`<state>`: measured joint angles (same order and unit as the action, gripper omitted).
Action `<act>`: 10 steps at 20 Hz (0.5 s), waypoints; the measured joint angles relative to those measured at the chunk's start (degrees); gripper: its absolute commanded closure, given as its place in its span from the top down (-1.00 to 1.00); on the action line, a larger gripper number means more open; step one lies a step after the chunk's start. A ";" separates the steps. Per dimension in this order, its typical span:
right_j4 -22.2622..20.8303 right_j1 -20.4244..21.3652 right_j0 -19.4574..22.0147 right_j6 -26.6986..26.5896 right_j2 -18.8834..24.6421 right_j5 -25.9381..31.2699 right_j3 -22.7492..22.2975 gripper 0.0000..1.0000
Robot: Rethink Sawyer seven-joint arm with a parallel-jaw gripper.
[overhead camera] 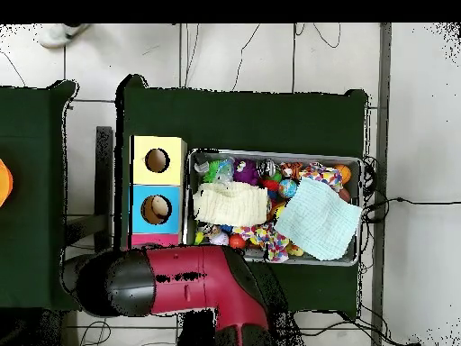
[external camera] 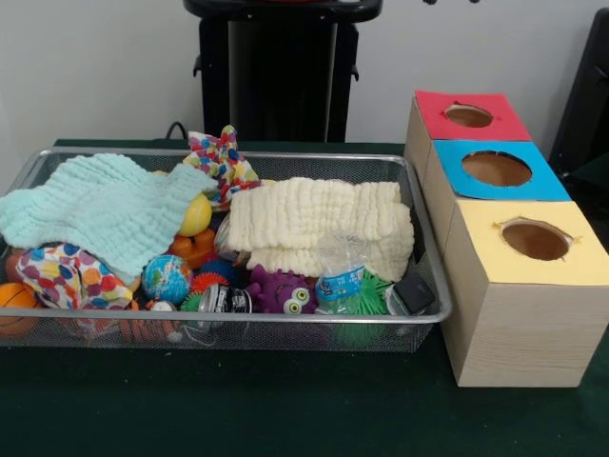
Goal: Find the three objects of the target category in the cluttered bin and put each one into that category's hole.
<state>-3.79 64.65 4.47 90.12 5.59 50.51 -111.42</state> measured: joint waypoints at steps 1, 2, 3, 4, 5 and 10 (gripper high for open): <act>0.00 -0.33 0.37 0.00 0.27 -0.01 0.00 1.00; 0.01 -0.67 0.74 0.00 0.48 -0.02 0.00 1.00; 0.00 -1.04 1.14 0.00 0.66 -0.08 0.00 1.00; 0.00 -1.46 1.58 0.00 0.86 -0.26 0.00 1.00; 0.00 -1.87 2.03 0.00 1.05 -0.56 0.00 1.00; 0.01 -3.87 4.42 0.00 2.17 -3.52 0.01 1.00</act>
<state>-3.77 60.77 8.90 90.12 7.76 46.99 -111.42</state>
